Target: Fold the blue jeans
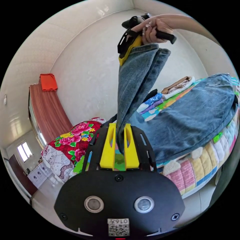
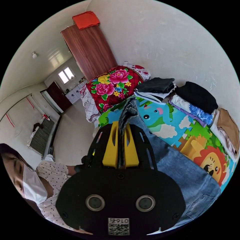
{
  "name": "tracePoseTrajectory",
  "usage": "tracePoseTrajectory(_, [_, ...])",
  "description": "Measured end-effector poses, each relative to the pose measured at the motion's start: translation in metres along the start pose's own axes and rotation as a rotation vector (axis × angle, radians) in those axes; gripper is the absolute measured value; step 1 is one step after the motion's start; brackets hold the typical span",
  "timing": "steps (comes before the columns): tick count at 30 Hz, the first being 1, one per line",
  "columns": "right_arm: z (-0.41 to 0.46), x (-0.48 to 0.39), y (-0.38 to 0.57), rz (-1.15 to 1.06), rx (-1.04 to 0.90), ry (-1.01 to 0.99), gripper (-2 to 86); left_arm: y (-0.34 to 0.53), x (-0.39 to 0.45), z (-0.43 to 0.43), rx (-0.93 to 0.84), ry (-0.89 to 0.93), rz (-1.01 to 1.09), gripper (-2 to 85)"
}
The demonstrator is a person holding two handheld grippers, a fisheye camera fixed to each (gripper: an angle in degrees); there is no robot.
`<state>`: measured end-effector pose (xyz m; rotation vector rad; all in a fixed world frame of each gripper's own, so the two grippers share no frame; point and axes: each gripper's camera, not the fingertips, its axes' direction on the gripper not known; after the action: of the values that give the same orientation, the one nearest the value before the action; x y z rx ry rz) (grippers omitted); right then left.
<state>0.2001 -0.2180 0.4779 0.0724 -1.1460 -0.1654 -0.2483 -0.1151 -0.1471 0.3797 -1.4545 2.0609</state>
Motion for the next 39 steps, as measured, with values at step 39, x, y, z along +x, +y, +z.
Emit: tracePoseTrajectory(39, [-0.437,0.532,0.227,0.887,-0.392,0.426,10.1,-0.215,-0.030,0.202,-0.372,0.952,-0.226,7.4])
